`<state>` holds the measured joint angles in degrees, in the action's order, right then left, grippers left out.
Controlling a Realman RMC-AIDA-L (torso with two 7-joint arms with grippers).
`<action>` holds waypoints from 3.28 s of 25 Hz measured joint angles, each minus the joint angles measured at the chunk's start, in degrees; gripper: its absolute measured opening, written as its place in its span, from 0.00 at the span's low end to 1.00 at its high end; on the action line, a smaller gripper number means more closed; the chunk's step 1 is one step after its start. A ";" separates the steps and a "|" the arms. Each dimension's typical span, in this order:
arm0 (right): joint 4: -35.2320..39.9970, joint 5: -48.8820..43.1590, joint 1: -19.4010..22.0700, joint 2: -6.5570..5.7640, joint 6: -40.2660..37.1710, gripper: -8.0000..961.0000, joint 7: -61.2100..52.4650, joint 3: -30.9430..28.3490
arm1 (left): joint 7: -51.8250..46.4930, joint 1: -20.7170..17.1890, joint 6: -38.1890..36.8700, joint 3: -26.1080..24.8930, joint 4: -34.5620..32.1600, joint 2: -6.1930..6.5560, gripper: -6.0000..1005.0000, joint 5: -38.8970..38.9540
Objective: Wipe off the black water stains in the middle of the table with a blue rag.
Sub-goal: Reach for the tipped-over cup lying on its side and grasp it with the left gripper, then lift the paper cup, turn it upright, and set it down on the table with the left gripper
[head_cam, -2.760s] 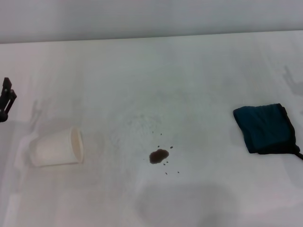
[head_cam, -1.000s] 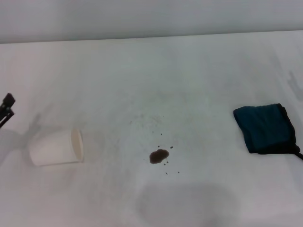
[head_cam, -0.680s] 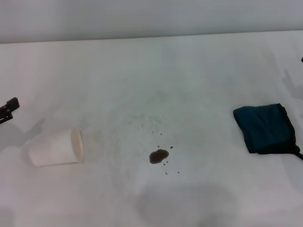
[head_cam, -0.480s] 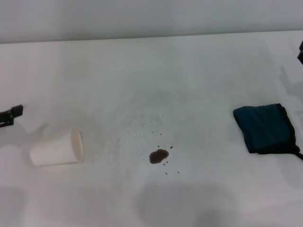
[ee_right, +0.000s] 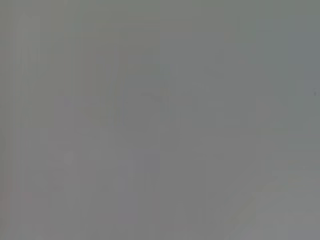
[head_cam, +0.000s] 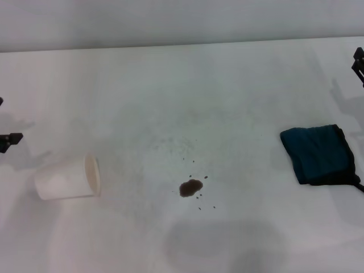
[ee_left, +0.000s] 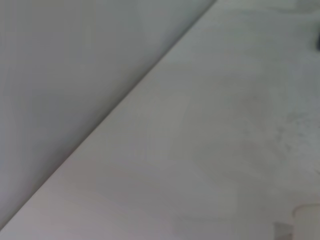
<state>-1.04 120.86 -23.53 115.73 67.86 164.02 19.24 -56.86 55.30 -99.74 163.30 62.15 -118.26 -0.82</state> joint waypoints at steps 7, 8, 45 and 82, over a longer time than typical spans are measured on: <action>-1.46 -0.01 0.30 0.00 0.91 0.84 -0.19 -0.33 | 2.15 4.60 -1.03 0.00 -0.62 -0.16 0.88 -8.25; -1.68 -0.01 0.33 -0.03 1.06 0.84 -0.19 -0.58 | 2.31 4.97 -1.27 0.00 -0.78 -0.21 0.88 -9.14; -3.36 -0.10 1.45 -0.08 3.32 0.84 -0.19 -3.16 | 4.41 5.89 10.90 -0.18 -21.88 -0.57 0.87 -20.86; 0.55 -0.96 1.50 -0.52 2.41 0.84 0.02 -1.63 | 17.28 -13.87 21.73 -0.25 -45.92 -0.75 0.62 34.06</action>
<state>-0.49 119.89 -22.03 115.21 70.27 164.04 17.61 -39.59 41.43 -78.02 163.05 16.23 -119.01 33.24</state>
